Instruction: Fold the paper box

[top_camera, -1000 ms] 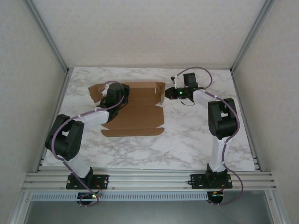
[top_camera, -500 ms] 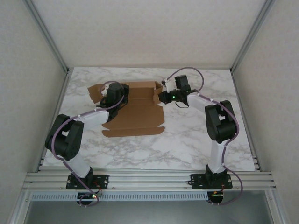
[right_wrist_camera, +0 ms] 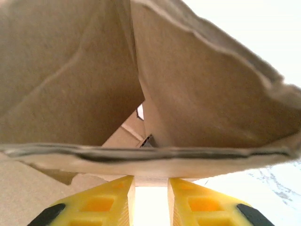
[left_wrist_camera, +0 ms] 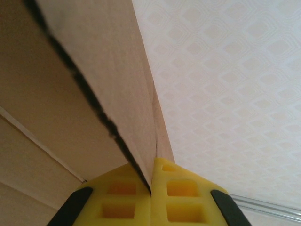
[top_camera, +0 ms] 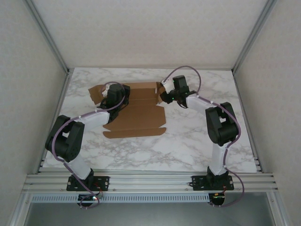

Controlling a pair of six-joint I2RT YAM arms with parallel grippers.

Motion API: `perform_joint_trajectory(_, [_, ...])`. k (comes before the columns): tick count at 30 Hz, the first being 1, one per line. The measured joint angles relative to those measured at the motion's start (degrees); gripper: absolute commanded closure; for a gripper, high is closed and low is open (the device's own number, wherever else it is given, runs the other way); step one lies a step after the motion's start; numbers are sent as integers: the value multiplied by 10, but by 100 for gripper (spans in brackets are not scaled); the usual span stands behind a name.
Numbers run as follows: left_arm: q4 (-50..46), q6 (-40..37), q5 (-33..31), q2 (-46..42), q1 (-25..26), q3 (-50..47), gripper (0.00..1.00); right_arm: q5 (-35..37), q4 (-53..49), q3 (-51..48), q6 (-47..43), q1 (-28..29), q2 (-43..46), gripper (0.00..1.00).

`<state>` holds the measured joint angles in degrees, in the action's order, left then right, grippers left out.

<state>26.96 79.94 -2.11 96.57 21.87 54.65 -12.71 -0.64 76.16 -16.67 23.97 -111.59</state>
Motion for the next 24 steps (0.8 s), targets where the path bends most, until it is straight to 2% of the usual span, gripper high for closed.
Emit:
perform_joint_trajectory(4, [0, -2, 2, 0, -3, 0, 100, 6, -5, 8, -25, 8, 0, 78])
perform_joint_trajectory(11, [0, -4, 13, 0, -9, 0, 100, -36, -19, 7, -46, 27, 3, 82])
perform_joint_trajectory(17, [-2, -9, 19, 0, -10, 0, 100, -45, -22, 4, -50, 45, 5, 85])
perform_joint_trajectory(24, [-35, -37, 16, 0, -10, 17, 100, -68, -43, -16, -48, 47, 38, 86])
